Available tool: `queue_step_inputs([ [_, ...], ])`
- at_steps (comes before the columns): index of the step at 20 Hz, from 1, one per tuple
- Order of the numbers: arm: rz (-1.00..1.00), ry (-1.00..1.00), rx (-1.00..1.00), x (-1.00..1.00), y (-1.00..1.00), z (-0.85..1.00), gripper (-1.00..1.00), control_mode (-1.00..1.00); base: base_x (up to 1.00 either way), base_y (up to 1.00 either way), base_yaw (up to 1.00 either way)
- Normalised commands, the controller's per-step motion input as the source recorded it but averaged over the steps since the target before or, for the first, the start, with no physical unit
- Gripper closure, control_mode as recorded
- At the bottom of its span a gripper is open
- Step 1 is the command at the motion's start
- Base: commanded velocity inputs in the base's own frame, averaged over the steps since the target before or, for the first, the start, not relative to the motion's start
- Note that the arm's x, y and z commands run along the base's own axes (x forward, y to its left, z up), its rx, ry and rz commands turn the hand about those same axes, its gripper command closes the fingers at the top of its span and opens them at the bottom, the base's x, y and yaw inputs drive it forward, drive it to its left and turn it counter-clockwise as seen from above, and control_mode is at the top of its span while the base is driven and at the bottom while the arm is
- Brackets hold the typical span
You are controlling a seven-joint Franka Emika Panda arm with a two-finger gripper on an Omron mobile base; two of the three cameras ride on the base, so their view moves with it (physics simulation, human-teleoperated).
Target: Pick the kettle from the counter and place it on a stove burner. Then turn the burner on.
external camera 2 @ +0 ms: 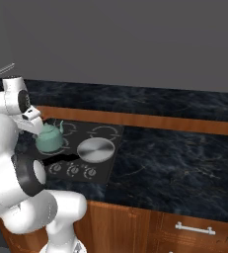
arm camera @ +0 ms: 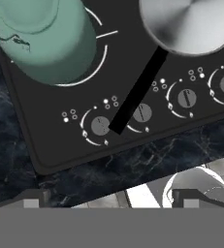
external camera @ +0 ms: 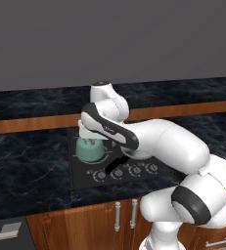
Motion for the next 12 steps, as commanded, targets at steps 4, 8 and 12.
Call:
queue_step_inputs([
  [4,0.11,0.0,0.0,-0.29,-0.14,-0.17,-1.0,-1.0,0.0,0.0,0.0],
  [8,0.11,0.0,0.0,0.0,-0.06,-0.06,-1.0,-1.0,0.0,0.0,0.0],
  [12,0.13,0.05,0.0,0.0,-0.02,-0.2,-1.0,-1.0,0.0,0.0,0.0],
])
